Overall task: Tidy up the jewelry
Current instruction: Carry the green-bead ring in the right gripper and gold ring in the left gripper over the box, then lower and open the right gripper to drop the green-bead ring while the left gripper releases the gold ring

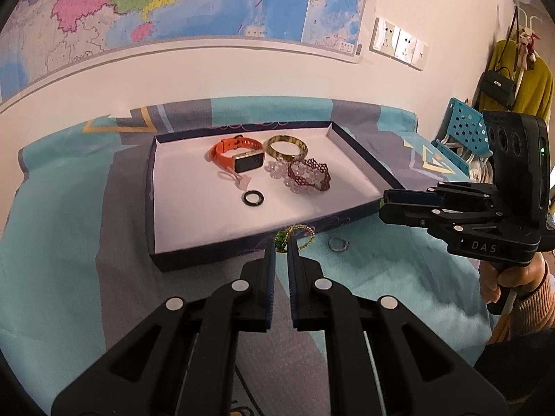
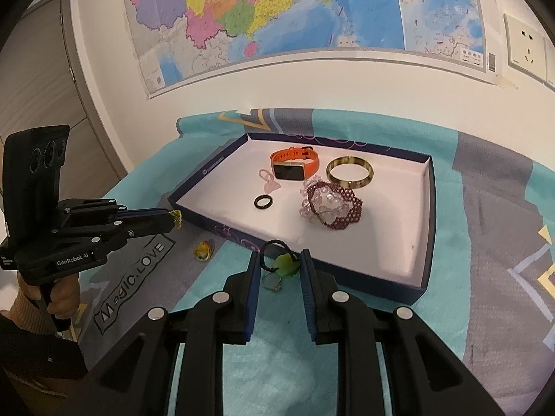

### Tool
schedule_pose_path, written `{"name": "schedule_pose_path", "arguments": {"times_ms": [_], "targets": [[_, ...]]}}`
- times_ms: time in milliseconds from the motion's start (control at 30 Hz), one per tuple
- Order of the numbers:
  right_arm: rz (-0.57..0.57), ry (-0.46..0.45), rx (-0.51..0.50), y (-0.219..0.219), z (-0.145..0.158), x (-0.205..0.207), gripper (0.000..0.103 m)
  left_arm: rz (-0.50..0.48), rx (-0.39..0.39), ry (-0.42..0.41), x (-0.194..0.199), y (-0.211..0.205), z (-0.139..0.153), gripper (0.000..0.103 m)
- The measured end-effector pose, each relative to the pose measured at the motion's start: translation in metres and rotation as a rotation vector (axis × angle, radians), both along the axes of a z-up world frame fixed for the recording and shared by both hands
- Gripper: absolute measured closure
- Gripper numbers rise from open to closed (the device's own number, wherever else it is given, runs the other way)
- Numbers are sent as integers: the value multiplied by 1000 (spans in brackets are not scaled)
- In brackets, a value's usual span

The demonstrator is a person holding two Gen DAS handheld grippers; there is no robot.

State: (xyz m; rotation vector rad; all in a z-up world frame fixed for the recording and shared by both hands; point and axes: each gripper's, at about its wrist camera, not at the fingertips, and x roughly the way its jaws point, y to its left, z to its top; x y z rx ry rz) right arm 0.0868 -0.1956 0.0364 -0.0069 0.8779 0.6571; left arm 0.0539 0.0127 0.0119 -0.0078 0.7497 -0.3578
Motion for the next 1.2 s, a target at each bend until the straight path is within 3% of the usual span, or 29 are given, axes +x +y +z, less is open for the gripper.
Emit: {"name": "schedule_pose_path", "arguments": {"times_ms": [1200], "targets": [[-12, -10, -26, 11, -5, 32, 82, 5, -3, 4, 25, -5, 5, 96]]}}
